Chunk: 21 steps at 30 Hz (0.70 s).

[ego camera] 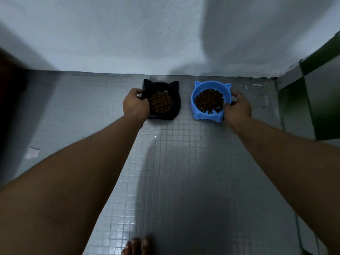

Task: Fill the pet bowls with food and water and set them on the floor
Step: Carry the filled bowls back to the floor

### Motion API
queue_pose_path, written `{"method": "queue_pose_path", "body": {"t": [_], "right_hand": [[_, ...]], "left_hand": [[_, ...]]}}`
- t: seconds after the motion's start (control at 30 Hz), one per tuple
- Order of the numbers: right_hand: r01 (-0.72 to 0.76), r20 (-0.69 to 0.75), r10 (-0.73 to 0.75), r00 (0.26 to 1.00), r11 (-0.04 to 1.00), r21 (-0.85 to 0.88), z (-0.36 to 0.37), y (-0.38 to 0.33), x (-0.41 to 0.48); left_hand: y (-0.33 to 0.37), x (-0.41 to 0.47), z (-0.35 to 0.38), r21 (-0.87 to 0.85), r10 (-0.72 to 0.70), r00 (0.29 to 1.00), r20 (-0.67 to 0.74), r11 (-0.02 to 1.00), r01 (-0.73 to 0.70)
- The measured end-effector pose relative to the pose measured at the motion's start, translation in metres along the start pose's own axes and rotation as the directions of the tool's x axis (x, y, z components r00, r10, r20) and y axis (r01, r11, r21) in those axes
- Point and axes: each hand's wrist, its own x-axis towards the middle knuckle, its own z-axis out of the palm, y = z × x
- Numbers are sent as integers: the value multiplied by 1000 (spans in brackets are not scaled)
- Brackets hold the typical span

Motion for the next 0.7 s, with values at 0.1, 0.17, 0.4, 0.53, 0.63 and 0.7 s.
{"method": "queue_pose_path", "body": {"t": [0.1,0.17,0.4,0.53,0.63,0.7], "right_hand": [[-4,0,4,1000,1000,-25,6,8,2],[8,-6,-8,1000,999,-51,7,13,3],[6,-7,-6,1000,998,-68,-19,-5,-10],[80,60,-73,996,988,-129,-57,-45,-53],[123,132,-105,986,983,-135,-110,-100,-116],[152,175,-132,976,983,-105,-175,-162,-182]], "left_hand": [[-7,5,2,23,16,1000,-22,1000,-16],[-10,6,5,50,22,1000,-14,999,-22],[14,-16,-10,170,17,999,34,985,-23],[60,-66,-41,262,128,986,106,953,-152],[120,-135,-89,284,168,968,185,934,-217],[184,-201,-148,279,174,955,240,930,-239]]}}
